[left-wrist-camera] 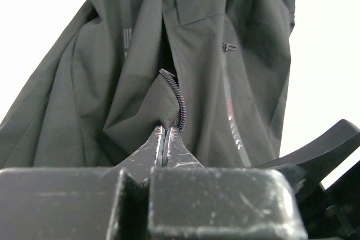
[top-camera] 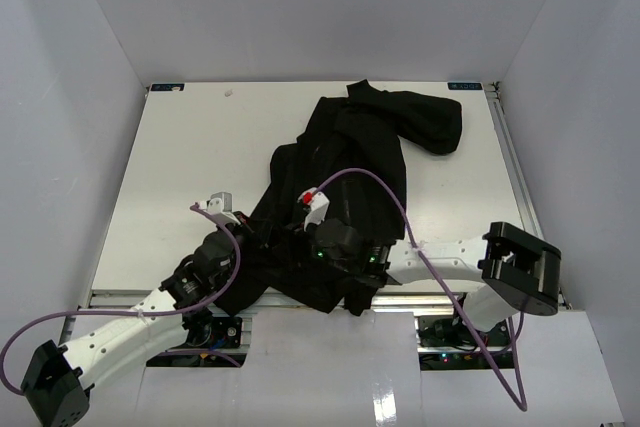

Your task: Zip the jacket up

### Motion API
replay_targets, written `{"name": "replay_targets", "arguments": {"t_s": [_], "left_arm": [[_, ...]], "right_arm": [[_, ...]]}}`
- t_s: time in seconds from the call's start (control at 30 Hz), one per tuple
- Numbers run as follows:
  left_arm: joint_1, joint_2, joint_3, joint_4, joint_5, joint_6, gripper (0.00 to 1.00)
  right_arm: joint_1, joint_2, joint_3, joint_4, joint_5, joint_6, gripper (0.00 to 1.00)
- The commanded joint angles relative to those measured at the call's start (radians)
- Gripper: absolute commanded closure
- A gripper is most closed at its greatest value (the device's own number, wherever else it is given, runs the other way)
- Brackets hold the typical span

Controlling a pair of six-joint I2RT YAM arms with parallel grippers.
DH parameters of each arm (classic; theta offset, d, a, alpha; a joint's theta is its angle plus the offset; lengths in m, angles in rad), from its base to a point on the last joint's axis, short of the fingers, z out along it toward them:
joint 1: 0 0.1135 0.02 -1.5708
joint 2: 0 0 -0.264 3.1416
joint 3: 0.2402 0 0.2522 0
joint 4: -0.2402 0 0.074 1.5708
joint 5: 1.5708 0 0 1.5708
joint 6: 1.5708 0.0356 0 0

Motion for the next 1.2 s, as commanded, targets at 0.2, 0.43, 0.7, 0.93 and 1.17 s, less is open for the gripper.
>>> {"name": "replay_targets", "arguments": {"t_s": [0.2,0.43,0.7,0.93,1.17], "left_arm": [[0.001,-0.004,0.012,0.023,0.036,0.012,1.00],[0.001,0.005,0.008,0.036,0.043,0.015,1.00],[0.000,0.015,0.005,0.048,0.041,0.013,1.00],[0.000,0.036,0.006,0.060,0.044,0.009,1.00],[0.001,0.040,0.005,0.061,0.042,0.008,1.00]], "right_arm": [[0.141,0.226,0.333,-0.601,0.413,0.100,0.35],[0.157,0.239,0.318,-0.627,0.418,0.119,0.35],[0.162,0.225,0.255,-0.566,0.374,0.111,0.37],[0.162,0.214,0.201,-0.490,0.326,0.107,0.37],[0.162,0.203,0.135,-0.400,0.276,0.108,0.38]]}}
